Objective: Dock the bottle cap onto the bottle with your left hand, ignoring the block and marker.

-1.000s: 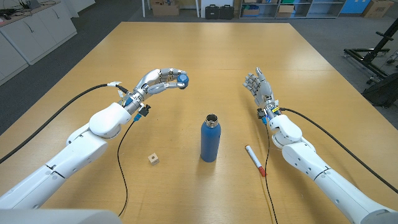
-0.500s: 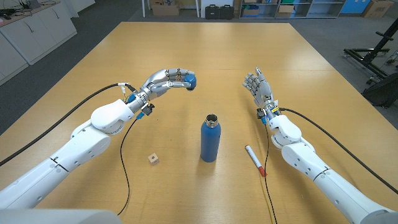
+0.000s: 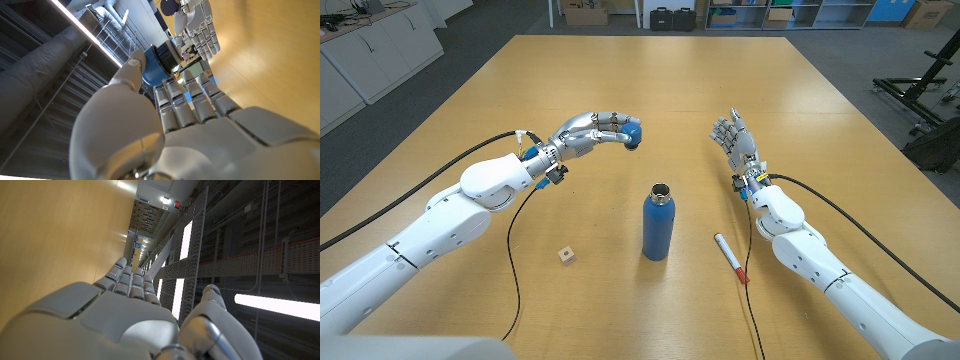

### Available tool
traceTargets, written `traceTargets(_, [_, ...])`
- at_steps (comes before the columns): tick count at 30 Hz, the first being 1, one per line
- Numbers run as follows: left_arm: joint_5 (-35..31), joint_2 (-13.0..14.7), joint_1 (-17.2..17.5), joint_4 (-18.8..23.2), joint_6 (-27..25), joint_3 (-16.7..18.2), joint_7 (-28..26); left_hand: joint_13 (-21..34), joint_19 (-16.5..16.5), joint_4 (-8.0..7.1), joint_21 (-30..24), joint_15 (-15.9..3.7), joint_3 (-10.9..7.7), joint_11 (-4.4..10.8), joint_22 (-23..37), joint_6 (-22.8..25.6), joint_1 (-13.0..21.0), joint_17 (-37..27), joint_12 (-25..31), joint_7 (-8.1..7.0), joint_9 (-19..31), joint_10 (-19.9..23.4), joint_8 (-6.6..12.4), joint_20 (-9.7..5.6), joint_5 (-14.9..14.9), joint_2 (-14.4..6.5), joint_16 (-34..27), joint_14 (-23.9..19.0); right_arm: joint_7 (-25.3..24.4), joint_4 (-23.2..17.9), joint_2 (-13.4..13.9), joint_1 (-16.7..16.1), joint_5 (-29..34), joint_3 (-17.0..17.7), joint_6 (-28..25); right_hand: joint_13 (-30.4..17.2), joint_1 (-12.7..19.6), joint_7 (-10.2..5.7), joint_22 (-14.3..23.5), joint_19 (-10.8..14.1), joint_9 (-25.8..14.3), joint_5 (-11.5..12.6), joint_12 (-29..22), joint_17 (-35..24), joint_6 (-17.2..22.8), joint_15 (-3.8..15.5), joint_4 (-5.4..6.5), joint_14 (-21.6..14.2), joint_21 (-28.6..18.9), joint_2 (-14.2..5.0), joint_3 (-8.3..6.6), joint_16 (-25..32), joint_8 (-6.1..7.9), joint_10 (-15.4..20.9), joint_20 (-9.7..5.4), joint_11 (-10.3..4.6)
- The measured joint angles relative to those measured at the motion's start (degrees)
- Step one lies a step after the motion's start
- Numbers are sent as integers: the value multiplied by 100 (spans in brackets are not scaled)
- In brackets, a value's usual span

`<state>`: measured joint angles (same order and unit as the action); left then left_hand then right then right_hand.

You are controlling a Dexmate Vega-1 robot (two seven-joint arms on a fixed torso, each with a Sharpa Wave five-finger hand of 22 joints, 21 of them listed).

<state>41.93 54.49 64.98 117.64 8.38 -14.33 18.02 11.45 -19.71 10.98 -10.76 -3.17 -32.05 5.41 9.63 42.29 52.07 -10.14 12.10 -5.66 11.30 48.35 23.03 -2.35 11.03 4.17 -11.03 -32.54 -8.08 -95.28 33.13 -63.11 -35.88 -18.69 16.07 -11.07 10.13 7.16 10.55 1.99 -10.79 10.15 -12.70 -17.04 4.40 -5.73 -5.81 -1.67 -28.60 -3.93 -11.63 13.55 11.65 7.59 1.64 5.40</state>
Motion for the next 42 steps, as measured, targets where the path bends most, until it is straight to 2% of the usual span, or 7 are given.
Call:
traceTargets(14, [215, 184, -371, 133, -320, -168, 451, 0, 0, 25, 0, 0, -25, 0, 0, 0, -1, 0, -8, 0, 0, 0, 0, 0, 23, 1, 0, 0, -140, -262, 93, -179, 62, 58, -54, 0, 0, 0, -1, 0, 0, 0, 0, 0, 0, 0, 0, 0, 22, 0, 0, 0, 0, 0, 0, 0])
traceTargets(28, [15, 371, -715, 361, -440, -354, 692, 0, 0, 25, 0, 21, -25, 0, 0, 0, -4, 0, -33, 0, 0, 0, 0, 0, 22, 4, 0, -21, -300, -495, 158, -381, 151, 134, -57, 0, 0, 0, -1, 0, 0, 0, 0, 0, 0, 0, 0, 0, 44, 0, 0, 0, 0, 0, 0, 0])
traceTargets(42, [64, 229, -1056, 407, -411, -675, 1125, 43, 41, 49, 0, 0, -49, 0, 0, 0, -43, 0, -57, 1, 0, 0, 0, 0, 17, 43, 0, -42, -414, -700, 196, -609, 234, 185, -34, 0, 0, 0, -2, 0, 0, 0, 0, 0, 0, 0, 0, 0, 44, 0, 0, 0, 0, 0, 0, 0])
